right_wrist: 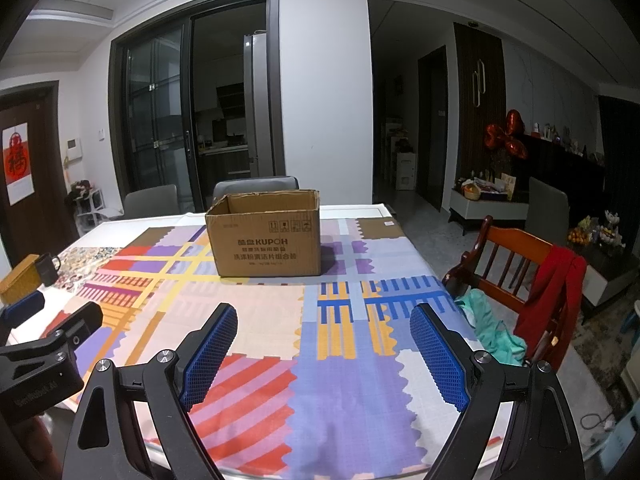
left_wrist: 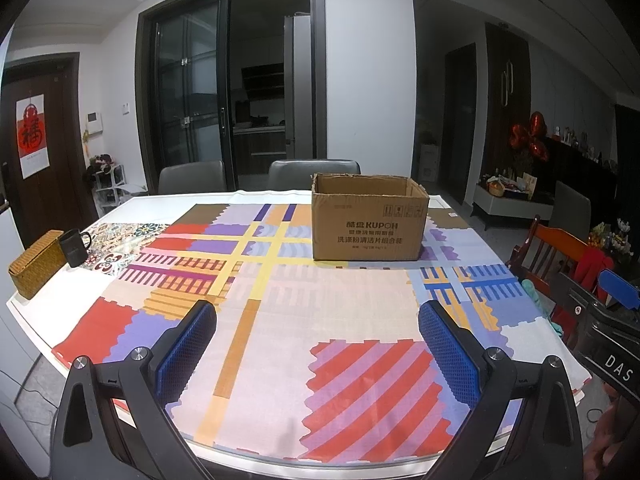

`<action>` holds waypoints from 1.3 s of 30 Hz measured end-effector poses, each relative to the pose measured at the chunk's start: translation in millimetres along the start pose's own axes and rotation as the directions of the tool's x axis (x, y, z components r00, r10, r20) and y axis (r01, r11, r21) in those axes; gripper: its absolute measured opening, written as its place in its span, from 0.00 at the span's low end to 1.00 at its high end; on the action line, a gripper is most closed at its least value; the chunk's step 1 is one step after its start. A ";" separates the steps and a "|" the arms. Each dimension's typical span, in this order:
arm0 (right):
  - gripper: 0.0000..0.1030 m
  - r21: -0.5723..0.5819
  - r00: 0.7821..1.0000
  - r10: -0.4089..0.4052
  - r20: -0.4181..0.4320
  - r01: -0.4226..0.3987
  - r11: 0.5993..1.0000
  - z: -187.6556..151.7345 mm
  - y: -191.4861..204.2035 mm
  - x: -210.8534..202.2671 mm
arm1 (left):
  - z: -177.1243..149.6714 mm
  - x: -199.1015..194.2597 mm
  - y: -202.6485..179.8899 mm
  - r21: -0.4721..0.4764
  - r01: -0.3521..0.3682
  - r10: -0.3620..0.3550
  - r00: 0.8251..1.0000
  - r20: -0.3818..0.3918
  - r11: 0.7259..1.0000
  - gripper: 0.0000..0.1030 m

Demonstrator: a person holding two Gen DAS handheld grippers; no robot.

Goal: Organize snacks

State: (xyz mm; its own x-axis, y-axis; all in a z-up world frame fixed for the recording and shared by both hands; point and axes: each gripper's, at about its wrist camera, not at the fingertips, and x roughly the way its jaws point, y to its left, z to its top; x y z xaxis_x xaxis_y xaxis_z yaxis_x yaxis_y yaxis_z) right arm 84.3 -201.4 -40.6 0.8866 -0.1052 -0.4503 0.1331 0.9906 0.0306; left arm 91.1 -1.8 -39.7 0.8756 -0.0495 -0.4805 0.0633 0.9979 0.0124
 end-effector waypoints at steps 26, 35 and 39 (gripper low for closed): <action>0.87 0.001 1.000 0.007 -0.001 -0.007 1.000 -1.0 4.1 2.2 | -1.5 2.0 1.5 0.018 0.012 -0.012 1.000 -0.003 1.000 1.00; 0.87 0.002 1.000 0.007 -0.001 -0.007 1.000 -1.2 5.2 3.0 | -1.5 0.6 1.4 0.020 0.007 -0.007 1.000 -0.002 1.000 1.00; 0.87 0.003 1.000 0.007 0.001 -0.007 1.000 -1.2 5.0 3.0 | -2.3 0.4 1.8 0.019 0.007 -0.006 1.000 -0.002 1.000 1.00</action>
State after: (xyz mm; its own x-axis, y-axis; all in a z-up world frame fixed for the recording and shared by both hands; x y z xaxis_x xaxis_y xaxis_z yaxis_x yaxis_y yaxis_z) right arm 87.1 -196.6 -42.8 0.8878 -0.0984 -0.4496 0.1283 0.9911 0.0364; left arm 90.4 0.1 -41.9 0.8741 -0.0559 -0.4825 0.0780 0.9966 0.0258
